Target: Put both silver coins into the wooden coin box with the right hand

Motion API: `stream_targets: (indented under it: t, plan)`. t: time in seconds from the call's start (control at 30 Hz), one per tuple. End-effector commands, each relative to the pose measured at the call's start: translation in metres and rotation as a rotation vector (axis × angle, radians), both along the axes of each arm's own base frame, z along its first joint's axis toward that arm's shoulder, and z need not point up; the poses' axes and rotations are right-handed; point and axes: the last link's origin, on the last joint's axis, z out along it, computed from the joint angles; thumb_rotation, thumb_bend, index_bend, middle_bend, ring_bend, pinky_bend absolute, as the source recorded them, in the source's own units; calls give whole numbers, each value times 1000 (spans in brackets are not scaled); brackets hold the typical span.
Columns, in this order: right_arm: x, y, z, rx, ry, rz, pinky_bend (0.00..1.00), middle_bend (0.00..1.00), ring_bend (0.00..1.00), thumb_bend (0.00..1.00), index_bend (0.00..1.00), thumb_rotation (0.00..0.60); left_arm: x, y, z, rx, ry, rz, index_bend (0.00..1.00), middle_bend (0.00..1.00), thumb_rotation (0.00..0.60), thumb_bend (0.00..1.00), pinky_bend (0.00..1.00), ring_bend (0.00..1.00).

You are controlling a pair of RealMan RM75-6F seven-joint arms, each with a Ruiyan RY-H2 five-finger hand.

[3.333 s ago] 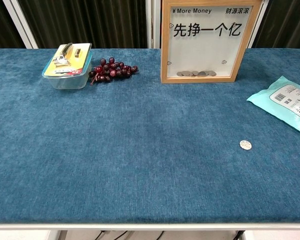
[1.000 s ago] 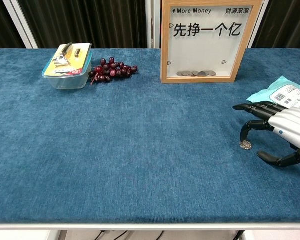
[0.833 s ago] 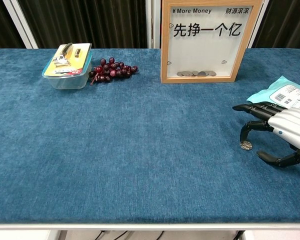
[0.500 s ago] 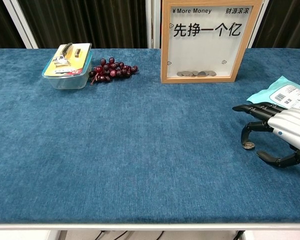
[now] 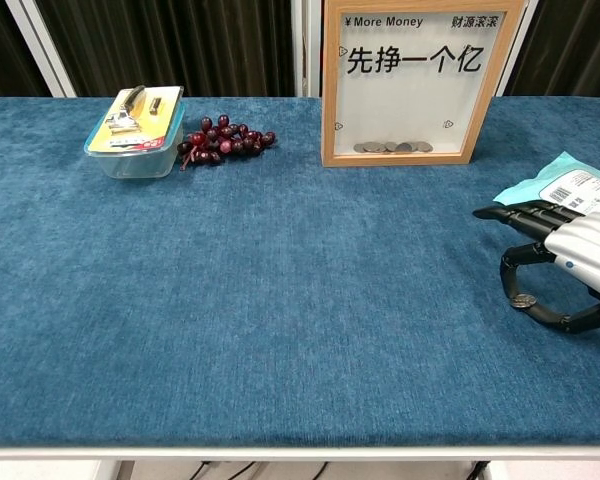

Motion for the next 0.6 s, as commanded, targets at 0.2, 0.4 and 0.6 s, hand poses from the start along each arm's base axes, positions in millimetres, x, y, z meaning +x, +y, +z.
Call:
stream_targets:
  t: [0.2,0.4,0.6]
  plan:
    - [-2,-1,1,0,17,6,0,7,0,328,501,600,0,0,0,0,2,-1,0,0,600,14,0,0]
    - [-2,0,2,2,15,13,0,6,0,329,366,600,0,0,0,4,3,-3,0,0,600,15,0,0]
    - [-1,0,3,2,6,20,0,6,0,328,318,600,-1,-1,0,3,2,-2,0,0,600,15,0,0]
